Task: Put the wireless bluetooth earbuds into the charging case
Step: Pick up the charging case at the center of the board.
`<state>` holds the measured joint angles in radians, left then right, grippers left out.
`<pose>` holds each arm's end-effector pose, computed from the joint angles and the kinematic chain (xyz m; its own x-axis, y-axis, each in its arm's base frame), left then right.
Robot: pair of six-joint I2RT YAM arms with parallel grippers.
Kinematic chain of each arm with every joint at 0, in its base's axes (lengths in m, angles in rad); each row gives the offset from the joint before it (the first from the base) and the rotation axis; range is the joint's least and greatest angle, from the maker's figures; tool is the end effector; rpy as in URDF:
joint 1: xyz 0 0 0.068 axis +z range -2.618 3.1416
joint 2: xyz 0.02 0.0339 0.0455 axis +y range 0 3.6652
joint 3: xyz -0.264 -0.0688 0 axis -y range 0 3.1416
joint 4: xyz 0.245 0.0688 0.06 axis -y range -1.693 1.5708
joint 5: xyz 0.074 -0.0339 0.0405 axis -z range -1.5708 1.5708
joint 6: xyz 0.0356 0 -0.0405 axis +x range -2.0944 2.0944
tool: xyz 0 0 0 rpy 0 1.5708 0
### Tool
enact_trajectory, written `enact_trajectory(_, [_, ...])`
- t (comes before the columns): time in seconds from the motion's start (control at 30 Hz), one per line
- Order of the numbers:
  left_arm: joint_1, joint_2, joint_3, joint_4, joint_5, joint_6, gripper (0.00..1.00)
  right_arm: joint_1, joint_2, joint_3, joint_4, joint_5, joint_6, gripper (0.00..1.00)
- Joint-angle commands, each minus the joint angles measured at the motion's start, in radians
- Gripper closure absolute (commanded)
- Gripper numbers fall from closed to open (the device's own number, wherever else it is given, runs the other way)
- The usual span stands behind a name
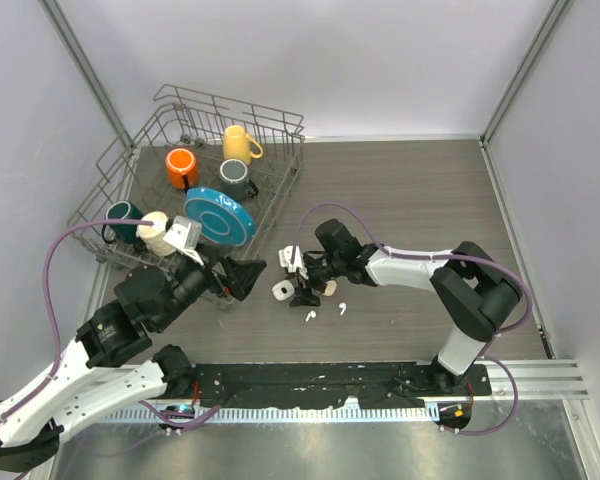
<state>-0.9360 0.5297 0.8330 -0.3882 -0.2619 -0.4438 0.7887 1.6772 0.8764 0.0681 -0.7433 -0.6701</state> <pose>0.0763 -0.0880 0.3681 -0.3137 -0.2735 -0.9093 0.5426 0.7342 -0.4080 0.2198 0.2555 0.1749 0.1751 -0.4725 -0.8637 -0.9800 -0.1677 -0.1069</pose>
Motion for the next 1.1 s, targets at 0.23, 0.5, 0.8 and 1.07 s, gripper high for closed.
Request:
enact_trajectory(0.23, [0.0,0.012,0.037,-0.003,-0.014,0.011,0.0,-0.022,0.111,0.111,0.029,-0.08,-0.074,0.25])
enact_trajectory(0.5, [0.0,0.021,0.037,-0.008,-0.031,0.024,0.0,-0.031,0.183,0.177,-0.051,-0.105,-0.126,0.25])
enact_trajectory(0.8, [0.0,0.038,0.032,0.0,-0.019,0.019,0.0,-0.031,0.203,0.145,-0.056,-0.103,-0.137,0.25])
enact_trajectory(1.07, [0.0,0.038,0.026,-0.001,-0.014,0.002,0.0,-0.031,0.184,0.073,0.054,-0.045,-0.08,0.29])
